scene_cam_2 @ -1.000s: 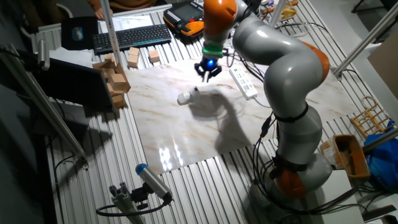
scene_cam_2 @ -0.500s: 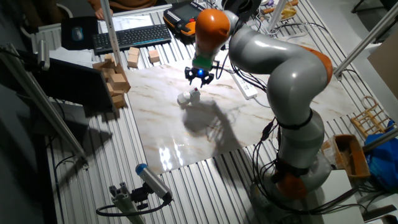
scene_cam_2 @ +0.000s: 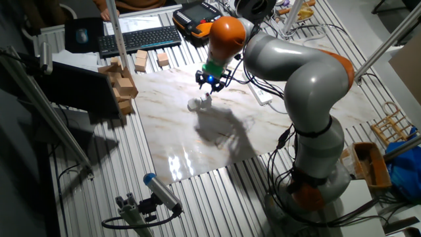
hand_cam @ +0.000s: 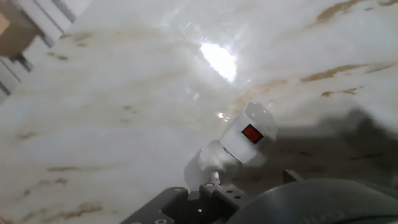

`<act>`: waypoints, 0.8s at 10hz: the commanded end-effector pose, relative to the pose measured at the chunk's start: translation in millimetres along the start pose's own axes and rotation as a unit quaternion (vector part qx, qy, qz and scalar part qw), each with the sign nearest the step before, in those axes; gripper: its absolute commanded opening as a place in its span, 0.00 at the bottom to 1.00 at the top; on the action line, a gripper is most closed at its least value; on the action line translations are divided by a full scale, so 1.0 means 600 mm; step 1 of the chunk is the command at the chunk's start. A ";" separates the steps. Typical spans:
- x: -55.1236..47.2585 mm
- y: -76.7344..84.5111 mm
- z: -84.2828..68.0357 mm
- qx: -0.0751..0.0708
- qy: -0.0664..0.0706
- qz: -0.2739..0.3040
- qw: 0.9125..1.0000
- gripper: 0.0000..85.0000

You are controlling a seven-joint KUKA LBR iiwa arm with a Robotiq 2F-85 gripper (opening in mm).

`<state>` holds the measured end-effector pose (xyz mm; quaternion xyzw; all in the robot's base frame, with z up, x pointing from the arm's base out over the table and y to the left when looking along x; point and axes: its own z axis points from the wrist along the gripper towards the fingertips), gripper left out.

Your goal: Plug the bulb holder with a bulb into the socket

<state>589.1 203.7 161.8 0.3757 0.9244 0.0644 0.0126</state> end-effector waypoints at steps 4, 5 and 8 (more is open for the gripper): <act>-0.006 -0.001 0.027 -0.019 -0.082 0.423 0.902 0.60; -0.006 -0.002 0.035 -0.019 -0.084 0.414 0.906 0.60; -0.008 -0.003 0.043 -0.029 -0.115 0.438 0.891 0.60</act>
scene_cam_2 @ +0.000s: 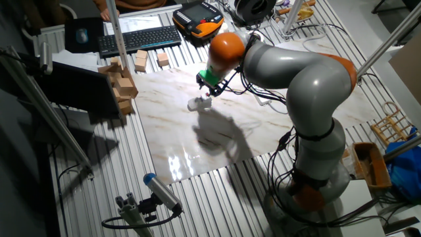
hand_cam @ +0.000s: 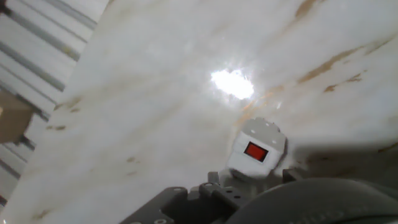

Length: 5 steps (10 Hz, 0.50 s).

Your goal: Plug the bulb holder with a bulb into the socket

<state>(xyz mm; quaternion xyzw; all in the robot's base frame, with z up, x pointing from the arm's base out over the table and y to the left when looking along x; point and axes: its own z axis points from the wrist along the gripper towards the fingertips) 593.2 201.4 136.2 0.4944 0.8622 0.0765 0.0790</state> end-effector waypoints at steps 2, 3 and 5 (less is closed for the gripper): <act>0.005 0.001 -0.001 0.024 -0.064 0.307 0.949 0.60; 0.005 0.001 -0.001 0.024 -0.052 0.294 0.954 0.60; 0.005 0.001 -0.001 0.051 -0.033 0.277 0.959 0.60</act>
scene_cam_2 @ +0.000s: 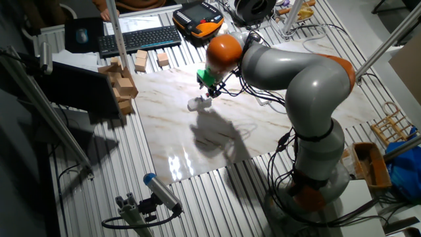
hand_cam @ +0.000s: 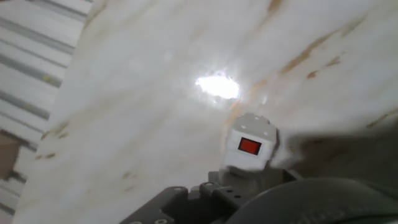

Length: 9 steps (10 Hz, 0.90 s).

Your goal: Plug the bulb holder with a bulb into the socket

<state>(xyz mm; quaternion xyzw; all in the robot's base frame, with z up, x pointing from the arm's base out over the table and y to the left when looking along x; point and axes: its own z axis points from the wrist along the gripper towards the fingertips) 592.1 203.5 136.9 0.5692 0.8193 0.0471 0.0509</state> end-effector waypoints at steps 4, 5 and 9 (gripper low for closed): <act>0.001 0.000 0.000 0.063 -0.020 0.179 0.982 0.60; 0.001 0.000 0.000 0.064 -0.017 0.179 0.982 0.60; 0.005 0.005 0.023 0.052 -0.007 0.186 0.981 0.80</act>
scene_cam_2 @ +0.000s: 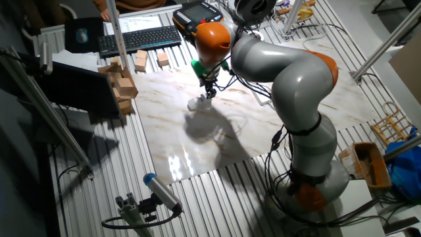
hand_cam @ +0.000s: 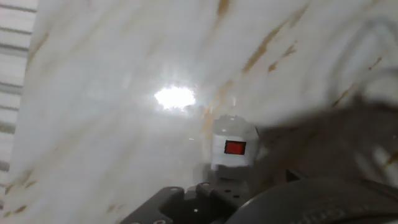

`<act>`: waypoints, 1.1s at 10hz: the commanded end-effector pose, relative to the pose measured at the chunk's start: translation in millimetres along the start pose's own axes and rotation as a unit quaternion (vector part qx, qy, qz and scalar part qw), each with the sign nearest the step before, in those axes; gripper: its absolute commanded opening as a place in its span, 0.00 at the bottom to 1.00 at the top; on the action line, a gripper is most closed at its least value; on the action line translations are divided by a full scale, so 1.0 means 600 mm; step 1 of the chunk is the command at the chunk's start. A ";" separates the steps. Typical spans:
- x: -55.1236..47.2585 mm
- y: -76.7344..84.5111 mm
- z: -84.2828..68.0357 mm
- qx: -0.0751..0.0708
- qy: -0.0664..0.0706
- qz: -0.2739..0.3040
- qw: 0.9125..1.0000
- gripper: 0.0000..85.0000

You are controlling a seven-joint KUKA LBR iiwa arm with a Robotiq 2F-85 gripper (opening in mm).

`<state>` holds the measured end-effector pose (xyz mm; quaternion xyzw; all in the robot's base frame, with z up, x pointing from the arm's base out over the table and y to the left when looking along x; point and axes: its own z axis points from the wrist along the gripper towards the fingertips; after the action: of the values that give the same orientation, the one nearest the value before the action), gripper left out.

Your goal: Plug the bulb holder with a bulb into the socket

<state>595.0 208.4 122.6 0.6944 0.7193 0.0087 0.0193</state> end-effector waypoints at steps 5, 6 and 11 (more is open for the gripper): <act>-0.007 0.015 0.049 -0.025 -0.017 0.020 0.999 0.80; -0.008 0.020 0.064 -0.031 -0.020 0.014 0.999 0.80; -0.027 0.021 0.082 -0.041 -0.020 -0.007 0.999 0.80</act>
<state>610.2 192.0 73.9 0.6879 0.7227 0.0249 0.0624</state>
